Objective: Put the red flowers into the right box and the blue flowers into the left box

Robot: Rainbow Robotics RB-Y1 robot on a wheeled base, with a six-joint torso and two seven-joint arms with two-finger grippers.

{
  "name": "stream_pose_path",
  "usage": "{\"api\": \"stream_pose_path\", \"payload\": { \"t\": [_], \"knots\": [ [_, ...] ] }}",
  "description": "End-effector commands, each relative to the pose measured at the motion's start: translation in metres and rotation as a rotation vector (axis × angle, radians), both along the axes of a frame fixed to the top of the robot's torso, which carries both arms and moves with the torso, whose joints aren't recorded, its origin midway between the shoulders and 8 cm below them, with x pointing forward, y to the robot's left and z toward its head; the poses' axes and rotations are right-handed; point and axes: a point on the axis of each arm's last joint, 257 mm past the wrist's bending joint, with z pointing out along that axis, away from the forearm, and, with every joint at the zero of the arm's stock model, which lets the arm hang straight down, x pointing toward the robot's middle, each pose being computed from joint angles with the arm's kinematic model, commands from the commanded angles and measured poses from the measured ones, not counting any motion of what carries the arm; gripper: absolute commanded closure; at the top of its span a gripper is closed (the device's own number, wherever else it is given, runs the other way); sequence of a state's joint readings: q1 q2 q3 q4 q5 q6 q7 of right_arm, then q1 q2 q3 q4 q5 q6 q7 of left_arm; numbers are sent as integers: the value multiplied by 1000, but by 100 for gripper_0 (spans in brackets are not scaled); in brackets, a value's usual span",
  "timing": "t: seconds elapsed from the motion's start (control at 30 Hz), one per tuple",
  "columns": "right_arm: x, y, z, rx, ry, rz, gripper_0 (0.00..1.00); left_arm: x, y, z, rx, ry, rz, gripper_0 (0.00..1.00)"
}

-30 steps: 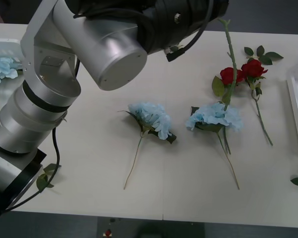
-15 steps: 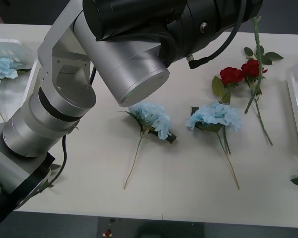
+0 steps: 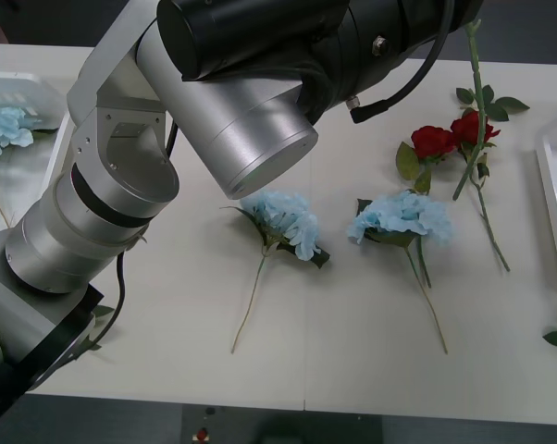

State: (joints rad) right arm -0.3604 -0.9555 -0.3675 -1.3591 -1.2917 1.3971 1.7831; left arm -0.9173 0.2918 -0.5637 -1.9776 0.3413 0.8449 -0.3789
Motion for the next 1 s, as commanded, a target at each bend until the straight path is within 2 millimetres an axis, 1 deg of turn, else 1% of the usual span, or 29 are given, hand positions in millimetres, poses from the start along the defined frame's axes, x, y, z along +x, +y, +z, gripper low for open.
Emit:
{"api": "stream_pose_path", "payload": {
  "t": [0.03,0.07,0.13,0.17,0.27,0.3,0.33,0.37,0.4,0.5,0.67,0.8,1.0],
  "knots": [
    [-17,46,39,97,-44,192,0,-19,-9,27,-49,-35,-39,100],
    [-22,53,42,118,-44,217,0,-19,-9,27,-49,-35,-39,100],
    [-39,79,57,199,-49,320,0,-19,-9,27,-49,-35,-39,100],
    [-43,86,62,222,-53,348,0,-19,-9,27,-49,-35,-39,100],
    [-65,119,83,337,-80,481,0,-19,-9,27,-49,-35,-39,100],
    [-68,123,87,354,-91,504,0,-19,-9,27,-49,-35,-39,100],
    [-76,135,98,373,-133,567,0,-19,-9,27,-49,-35,-39,100],
    [-79,140,101,377,-150,592,0,-19,-9,27,-49,-35,-39,100],
    [-85,150,107,382,-186,643,0,-19,-9,27,-49,-35,-39,100],
    [-93,170,115,382,-246,721,0,-19,-9,27,-49,-35,-39,100],
    [-103,209,132,419,-309,838,0,-19,-9,27,-49,-35,-39,100],
    [-106,242,141,454,-328,916,0,-19,-9,27,-49,-35,-39,100],
    [-104,276,152,515,-340,972,0,-19,-9,27,-49,-35,-39,100]
  ]
}}
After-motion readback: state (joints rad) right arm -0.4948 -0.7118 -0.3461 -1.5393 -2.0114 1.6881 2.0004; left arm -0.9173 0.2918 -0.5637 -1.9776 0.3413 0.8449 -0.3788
